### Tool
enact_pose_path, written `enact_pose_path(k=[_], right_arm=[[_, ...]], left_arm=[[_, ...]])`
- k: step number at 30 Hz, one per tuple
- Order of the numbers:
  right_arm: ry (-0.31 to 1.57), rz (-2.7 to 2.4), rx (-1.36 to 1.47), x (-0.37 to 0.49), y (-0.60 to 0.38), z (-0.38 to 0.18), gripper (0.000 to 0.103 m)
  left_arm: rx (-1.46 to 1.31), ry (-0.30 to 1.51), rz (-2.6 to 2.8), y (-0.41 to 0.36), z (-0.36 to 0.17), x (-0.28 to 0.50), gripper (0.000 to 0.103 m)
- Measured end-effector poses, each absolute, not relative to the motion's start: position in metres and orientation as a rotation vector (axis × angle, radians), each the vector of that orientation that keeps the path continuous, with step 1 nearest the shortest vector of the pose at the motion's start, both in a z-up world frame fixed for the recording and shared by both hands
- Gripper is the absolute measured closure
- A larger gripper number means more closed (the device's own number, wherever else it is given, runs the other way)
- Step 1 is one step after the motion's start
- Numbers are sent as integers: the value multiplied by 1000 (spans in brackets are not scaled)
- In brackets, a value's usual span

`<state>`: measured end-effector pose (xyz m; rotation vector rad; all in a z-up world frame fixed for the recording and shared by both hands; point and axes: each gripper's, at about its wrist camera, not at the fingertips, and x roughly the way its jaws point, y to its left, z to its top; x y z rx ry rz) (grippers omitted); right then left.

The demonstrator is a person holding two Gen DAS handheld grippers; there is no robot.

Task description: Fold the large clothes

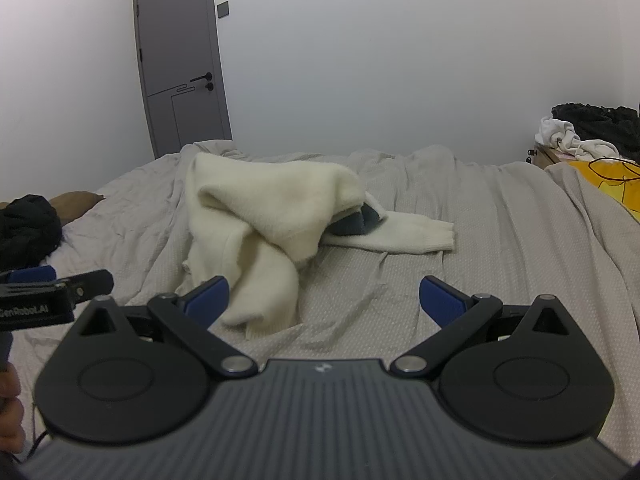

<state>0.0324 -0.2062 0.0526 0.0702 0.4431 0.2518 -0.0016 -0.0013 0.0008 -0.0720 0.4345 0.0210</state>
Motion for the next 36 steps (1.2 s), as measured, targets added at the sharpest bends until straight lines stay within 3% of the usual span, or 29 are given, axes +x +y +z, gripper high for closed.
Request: enact_pose_path(k=[36], right_arm=[[446,250,70,33,-204,48,0]], left_arm=[[-69,434,15,-3,-3,1,0]])
